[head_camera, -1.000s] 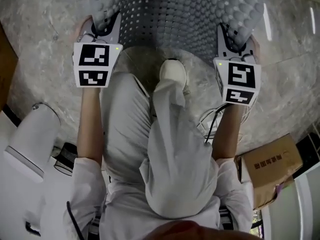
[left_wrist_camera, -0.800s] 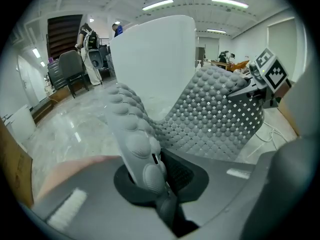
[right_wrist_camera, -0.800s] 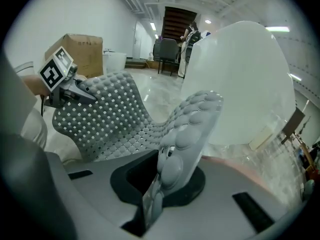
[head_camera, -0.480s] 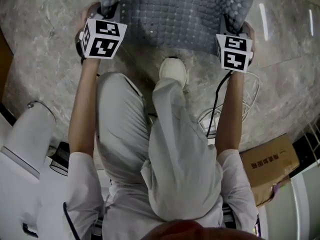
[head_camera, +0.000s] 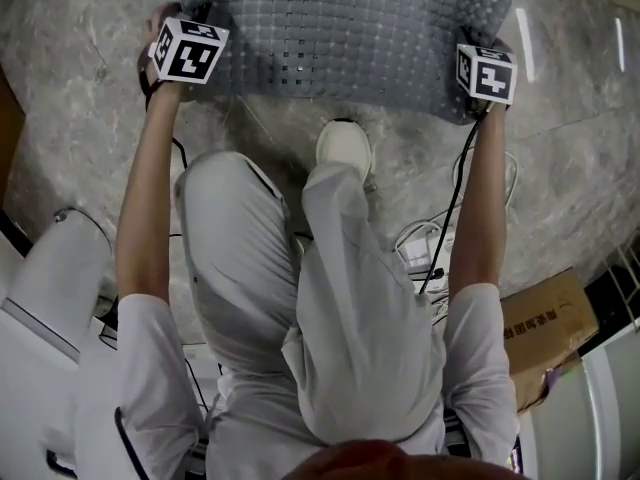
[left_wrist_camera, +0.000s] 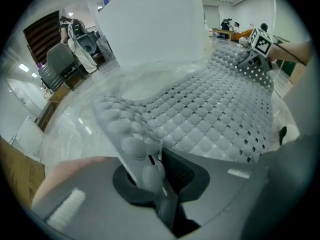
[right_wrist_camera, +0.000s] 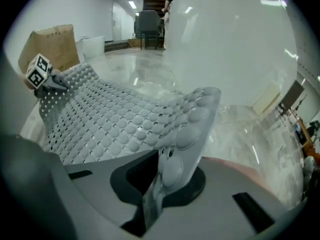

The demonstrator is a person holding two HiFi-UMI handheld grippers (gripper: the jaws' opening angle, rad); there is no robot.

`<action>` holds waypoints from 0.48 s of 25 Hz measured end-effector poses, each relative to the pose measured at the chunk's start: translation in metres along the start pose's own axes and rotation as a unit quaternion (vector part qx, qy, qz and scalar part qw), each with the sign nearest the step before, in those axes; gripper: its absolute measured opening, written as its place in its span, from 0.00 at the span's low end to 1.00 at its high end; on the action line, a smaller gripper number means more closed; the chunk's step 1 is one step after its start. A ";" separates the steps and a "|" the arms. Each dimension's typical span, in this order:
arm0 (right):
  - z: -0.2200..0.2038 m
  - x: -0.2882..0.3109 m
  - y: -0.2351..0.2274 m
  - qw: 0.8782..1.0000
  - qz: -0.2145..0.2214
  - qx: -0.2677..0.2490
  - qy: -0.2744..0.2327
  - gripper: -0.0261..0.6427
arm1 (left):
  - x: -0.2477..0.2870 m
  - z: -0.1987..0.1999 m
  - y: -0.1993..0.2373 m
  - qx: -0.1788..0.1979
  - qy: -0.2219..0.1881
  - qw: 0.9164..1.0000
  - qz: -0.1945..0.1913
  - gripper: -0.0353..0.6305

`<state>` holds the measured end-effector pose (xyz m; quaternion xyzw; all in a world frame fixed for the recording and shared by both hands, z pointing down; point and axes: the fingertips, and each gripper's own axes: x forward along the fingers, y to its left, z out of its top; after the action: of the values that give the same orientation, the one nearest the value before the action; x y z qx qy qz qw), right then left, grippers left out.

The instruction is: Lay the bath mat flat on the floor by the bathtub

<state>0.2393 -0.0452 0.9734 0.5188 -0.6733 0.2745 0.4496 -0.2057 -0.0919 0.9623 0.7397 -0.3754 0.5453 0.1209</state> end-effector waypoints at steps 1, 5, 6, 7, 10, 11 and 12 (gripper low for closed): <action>-0.002 0.004 -0.005 1.000 0.010 0.011 0.003 0.08 | 0.005 -0.005 0.005 -0.006 0.006 1.000 -0.001 0.10; -0.013 0.020 -0.018 0.998 0.046 0.048 0.013 0.09 | 0.024 -0.018 0.014 -0.022 0.027 0.999 -0.012 0.13; -0.016 0.023 -0.019 0.997 0.053 0.053 0.015 0.10 | 0.027 -0.021 0.015 -0.023 0.033 0.999 -0.014 0.13; -0.017 0.026 -0.020 0.996 0.060 0.057 0.016 0.11 | 0.030 -0.023 0.016 -0.023 0.038 0.999 -0.016 0.14; -0.020 0.029 -0.021 0.994 0.087 0.072 0.014 0.13 | 0.032 -0.031 0.021 -0.026 0.054 0.998 -0.020 0.15; -0.021 0.029 -0.023 0.992 0.095 0.079 0.011 0.15 | 0.032 -0.033 0.023 -0.030 0.059 0.998 -0.022 0.16; -0.021 0.030 -0.025 0.991 0.102 0.086 0.009 0.17 | 0.032 -0.035 0.025 -0.036 0.062 0.997 -0.027 0.16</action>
<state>0.2678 -0.0485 1.0069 0.4819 -0.6926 0.3805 0.3785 -0.2441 -0.1022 0.9983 0.7099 -0.3663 0.5723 0.1855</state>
